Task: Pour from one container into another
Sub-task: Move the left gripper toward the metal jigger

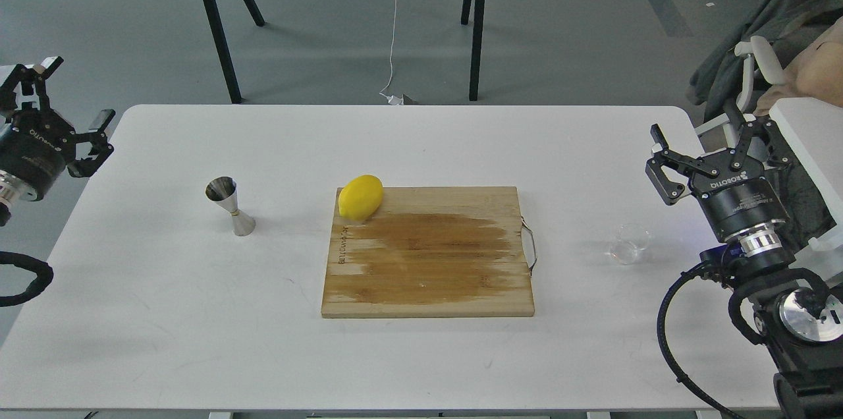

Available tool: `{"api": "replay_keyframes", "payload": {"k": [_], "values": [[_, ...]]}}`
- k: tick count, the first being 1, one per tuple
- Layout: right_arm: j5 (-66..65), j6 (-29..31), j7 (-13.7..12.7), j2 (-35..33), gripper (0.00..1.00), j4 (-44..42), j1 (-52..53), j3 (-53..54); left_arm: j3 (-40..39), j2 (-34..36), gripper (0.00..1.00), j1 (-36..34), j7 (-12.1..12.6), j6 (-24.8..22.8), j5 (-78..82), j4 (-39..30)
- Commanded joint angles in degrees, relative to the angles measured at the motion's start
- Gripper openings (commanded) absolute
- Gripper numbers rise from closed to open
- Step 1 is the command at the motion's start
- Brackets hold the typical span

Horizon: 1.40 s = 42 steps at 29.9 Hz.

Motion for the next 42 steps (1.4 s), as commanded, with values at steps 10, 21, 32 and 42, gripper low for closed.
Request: {"api": "replay_keyframes", "payload": {"k": [10, 21, 32, 42], "values": [[0.0, 0.0, 0.1, 0.1, 0.99, 0.0, 0.0, 0.3, -0.1, -1.0, 0.99, -0.1, 0.0, 0.0, -1.7, 0.2], [0.2, 0.0, 0.1, -0.4, 0.99, 0.4, 0.0, 1.8, -0.2, 3.8, 1.0, -0.6, 0.0, 0.0, 0.6, 0.8], [0.3, 0.0, 0.1, -0.6, 0.99, 1.1, 0.0, 2.1, -0.4, 9.0, 1.0, -5.2, 0.0, 0.0, 26.9, -9.0], [0.3, 0.0, 0.1, -0.6, 0.99, 1.1, -0.1, 2.0, 0.7, 13.0, 0.99, -2.9, 0.0, 37.0, 52.4, -30.0]]}}
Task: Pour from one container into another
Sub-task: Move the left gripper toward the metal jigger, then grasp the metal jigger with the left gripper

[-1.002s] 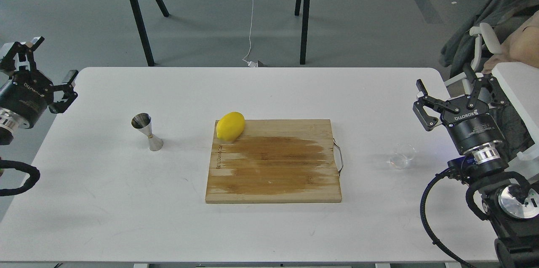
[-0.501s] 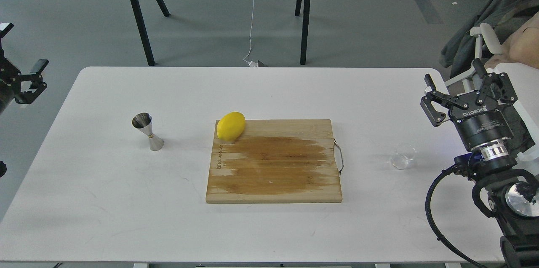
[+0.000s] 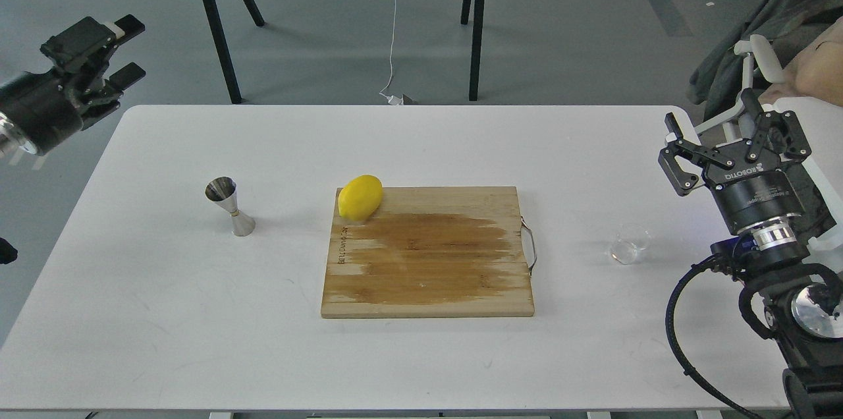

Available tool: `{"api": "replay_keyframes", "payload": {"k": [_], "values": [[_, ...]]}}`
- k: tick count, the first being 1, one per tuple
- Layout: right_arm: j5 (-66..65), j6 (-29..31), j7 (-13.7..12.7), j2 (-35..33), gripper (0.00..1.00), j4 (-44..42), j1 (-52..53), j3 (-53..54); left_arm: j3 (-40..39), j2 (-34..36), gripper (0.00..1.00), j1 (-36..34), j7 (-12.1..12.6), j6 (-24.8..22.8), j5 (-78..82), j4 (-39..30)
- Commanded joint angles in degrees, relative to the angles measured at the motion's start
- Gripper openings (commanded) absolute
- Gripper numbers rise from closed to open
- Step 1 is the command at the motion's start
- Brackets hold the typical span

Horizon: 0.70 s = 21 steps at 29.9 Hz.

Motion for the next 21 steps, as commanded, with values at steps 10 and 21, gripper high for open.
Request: {"api": "replay_keyframes", "payload": {"k": [10, 21], "values": [[-0.1, 0.0, 0.0, 0.1, 0.99, -0.3, 0.0, -0.1, 0.5, -0.1, 0.99, 15.6, 0.0, 33.2, 30.1, -3.7], [-0.1, 0.0, 0.0, 0.2, 0.99, -0.3, 0.0, -0.2, 0.3, -9.5, 0.99, 26.2, 0.0, 33.2, 40.8, 4.1]]}}
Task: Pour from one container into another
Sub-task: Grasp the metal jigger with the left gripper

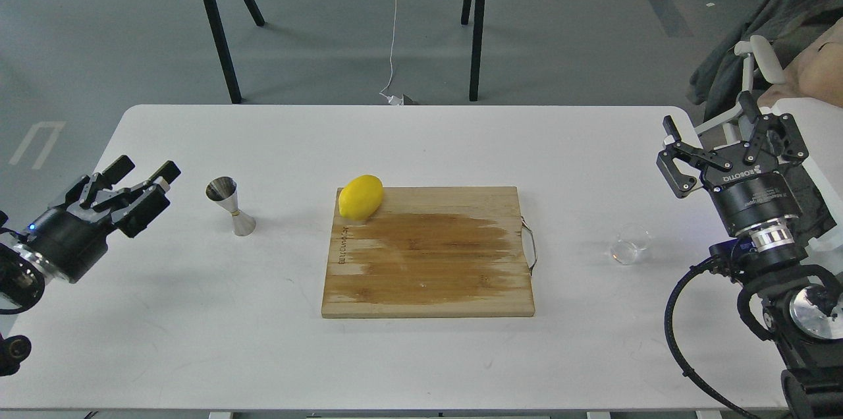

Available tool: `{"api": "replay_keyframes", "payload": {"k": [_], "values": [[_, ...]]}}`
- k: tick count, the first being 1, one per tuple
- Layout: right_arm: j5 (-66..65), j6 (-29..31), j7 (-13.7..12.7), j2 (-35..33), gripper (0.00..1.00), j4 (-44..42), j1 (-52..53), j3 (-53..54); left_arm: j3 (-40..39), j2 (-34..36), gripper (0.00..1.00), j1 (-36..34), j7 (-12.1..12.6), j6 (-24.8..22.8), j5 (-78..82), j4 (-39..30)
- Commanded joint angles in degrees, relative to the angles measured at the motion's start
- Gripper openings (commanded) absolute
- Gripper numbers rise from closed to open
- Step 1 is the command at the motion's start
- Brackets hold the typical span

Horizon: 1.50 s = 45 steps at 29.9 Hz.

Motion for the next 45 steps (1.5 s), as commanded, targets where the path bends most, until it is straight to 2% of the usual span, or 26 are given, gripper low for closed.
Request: {"api": "replay_keyframes", "payload": {"k": [1, 8, 16, 45], "values": [[0.0, 0.0, 0.0, 0.0, 0.99, 0.1, 0.0, 0.1, 0.0, -4.7, 0.99, 1.7, 0.0, 0.0, 3.6, 4.2], [0.0, 0.0, 0.0, 0.0, 0.99, 0.1, 0.1, 0.2, -0.1, -11.8, 0.99, 1.9, 0.0, 0.0, 5.6, 10.4], [0.0, 0.0, 0.0, 0.0, 0.99, 0.1, 0.2, 0.3, 0.3, -16.9, 0.99, 0.3, 0.0, 0.0, 5.9, 16.2], [0.0, 0.0, 0.0, -0.2, 0.99, 0.2, 0.2, 0.3, 4.5, -27.1, 0.99, -11.3, 0.0, 0.0, 5.4, 31.5]]}}
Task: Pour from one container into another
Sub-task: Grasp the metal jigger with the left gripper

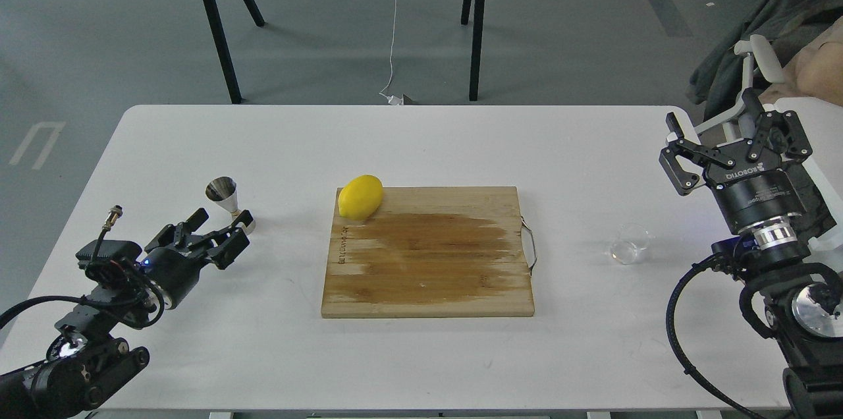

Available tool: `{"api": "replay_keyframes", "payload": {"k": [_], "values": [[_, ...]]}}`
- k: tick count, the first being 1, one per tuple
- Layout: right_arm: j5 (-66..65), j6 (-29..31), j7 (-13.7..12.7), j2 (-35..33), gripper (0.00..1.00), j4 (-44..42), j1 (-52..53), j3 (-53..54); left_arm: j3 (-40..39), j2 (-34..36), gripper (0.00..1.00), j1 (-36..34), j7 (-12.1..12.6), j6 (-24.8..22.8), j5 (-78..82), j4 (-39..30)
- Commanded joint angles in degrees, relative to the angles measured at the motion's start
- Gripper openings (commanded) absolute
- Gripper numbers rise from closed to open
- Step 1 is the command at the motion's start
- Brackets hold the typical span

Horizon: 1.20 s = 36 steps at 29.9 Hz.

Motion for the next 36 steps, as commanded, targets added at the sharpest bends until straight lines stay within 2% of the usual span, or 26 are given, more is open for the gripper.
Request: {"api": "replay_keyframes", "payload": {"k": [1, 13, 21, 23, 25, 30, 33, 36], "values": [[0.0, 0.0, 0.0, 0.0, 0.99, 0.0, 0.0, -0.1, 0.1, -1.5, 0.99, -1.1, 0.0, 0.0, 0.0, 2.0], [0.0, 0.0, 0.0, 0.0, 0.99, 0.0, 0.1, 0.1, 0.1, -6.9, 0.97, -5.4, 0.0, 0.0, 0.0, 9.8], [0.0, 0.0, 0.0, 0.0, 0.99, 0.0, 0.1, 0.1, 0.1, -9.3, 0.9, -6.8, 0.0, 0.0, 0.0, 13.7], [0.0, 0.0, 0.0, 0.0, 0.99, 0.0, 0.1, 0.1, 0.1, -9.6, 0.82, -7.0, 0.0, 0.0, 0.1, 14.5], [0.0, 0.0, 0.0, 0.0, 0.99, 0.0, 0.1, 0.1, 0.1, -10.1, 0.69, -7.2, 0.0, 0.0, 0.2, 15.8], [0.0, 0.0, 0.0, 0.0, 0.99, 0.0, 0.2, 0.2, 0.1, -10.5, 0.48, -7.5, 0.0, 0.0, 0.3, 17.7], [0.0, 0.0, 0.0, 0.0, 0.99, 0.0, 0.1, 0.1, 0.1, -10.7, 0.29, -7.5, 0.0, 0.0, 0.3, 18.2], [0.0, 0.0, 0.0, 0.0, 0.99, 0.0, 0.1, 0.1, 0.1, -10.9, 0.19, -7.5, 0.0, 0.0, 0.2, 18.5]]}}
